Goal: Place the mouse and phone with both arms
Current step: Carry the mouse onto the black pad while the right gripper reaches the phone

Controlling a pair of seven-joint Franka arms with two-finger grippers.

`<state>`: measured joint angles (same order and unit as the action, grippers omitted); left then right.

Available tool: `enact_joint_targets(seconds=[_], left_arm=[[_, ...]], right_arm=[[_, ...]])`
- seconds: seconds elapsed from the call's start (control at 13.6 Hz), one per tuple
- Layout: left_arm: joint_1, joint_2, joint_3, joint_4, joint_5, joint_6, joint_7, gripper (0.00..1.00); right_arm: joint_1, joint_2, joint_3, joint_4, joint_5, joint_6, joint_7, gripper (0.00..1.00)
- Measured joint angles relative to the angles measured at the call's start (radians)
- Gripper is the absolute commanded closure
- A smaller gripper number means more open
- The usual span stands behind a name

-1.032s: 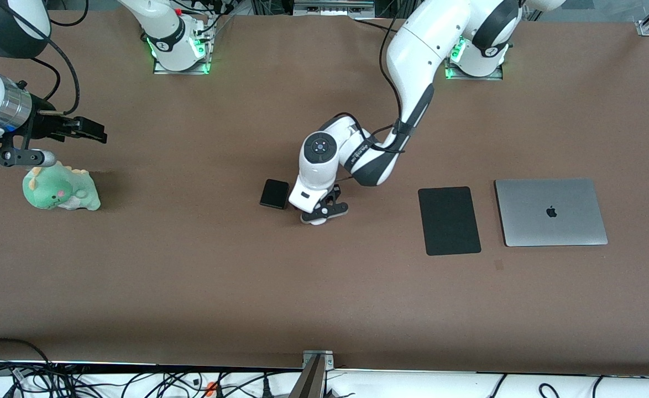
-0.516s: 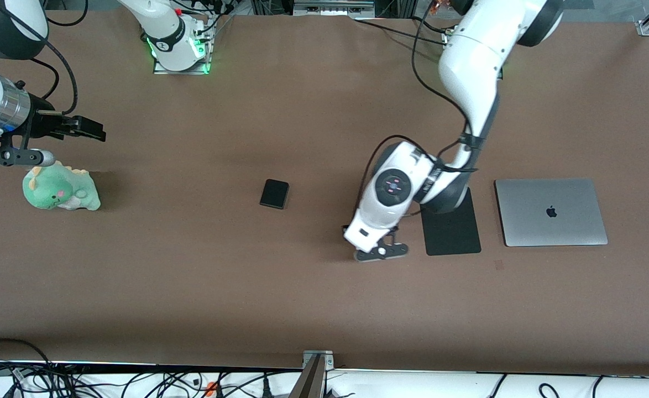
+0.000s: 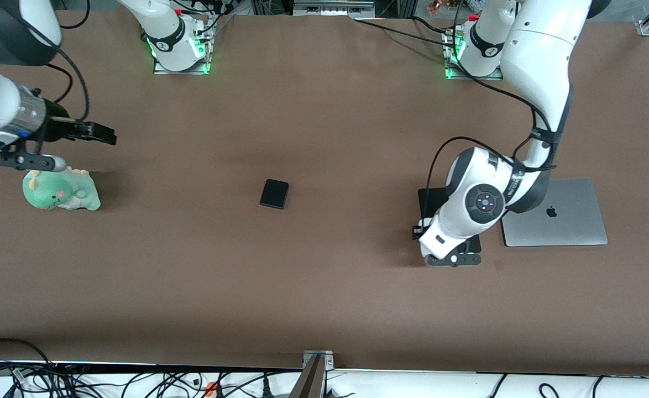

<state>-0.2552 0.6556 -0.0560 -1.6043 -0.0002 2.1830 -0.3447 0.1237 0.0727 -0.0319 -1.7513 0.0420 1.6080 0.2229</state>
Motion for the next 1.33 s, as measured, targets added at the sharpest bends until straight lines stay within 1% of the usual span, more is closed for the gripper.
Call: enact_joint_targets(seconds=[0.22, 0.29, 0.37, 0.44, 0.52, 0.59, 0.88, 1.03, 1.18, 1.33], left_arm=[[0.02, -0.041, 0.0, -0.122, 0.0, 0.039, 0.005, 0.84], [0.031, -0.047, 0.0, -0.148, 0.0, 0.058, 0.02, 0.83], [0.047, -0.049, 0.0, -0.17, 0.0, 0.081, 0.046, 0.78], [0.068, -0.047, 0.0, -0.188, 0.0, 0.101, 0.068, 0.66], [0.09, -0.044, 0.001, -0.201, 0.0, 0.116, 0.088, 0.21], [0.106, -0.04, 0.0, -0.208, 0.0, 0.126, 0.102, 0.0], [0.114, -0.042, -0.008, -0.205, 0.0, 0.135, 0.105, 0.0], [0.114, -0.071, -0.01, -0.199, 0.0, 0.126, 0.105, 0.0], [0.114, -0.134, -0.01, -0.192, 0.0, 0.076, 0.105, 0.0], [0.114, -0.226, -0.01, -0.185, 0.0, -0.002, 0.105, 0.0]], right_arm=[[0.104, 0.052, 0.007, 0.0, 0.003, 0.079, 0.14, 0.0], [0.132, 0.073, 0.007, -0.001, 0.013, 0.111, 0.177, 0.0], [0.162, 0.101, 0.008, -0.002, 0.031, 0.154, 0.221, 0.0], [0.19, 0.133, 0.009, -0.002, 0.041, 0.202, 0.261, 0.0], [0.22, 0.168, 0.009, -0.002, 0.044, 0.255, 0.295, 0.0], [0.25, 0.202, 0.01, -0.003, 0.046, 0.309, 0.327, 0.0], [0.356, 0.344, 0.01, -0.004, 0.046, 0.514, 0.44, 0.0], [0.392, 0.404, 0.01, -0.003, 0.046, 0.597, 0.448, 0.0], [0.422, 0.46, 0.01, -0.004, 0.046, 0.671, 0.449, 0.0], [0.448, 0.51, 0.01, -0.016, 0.046, 0.756, 0.449, 0.0]])
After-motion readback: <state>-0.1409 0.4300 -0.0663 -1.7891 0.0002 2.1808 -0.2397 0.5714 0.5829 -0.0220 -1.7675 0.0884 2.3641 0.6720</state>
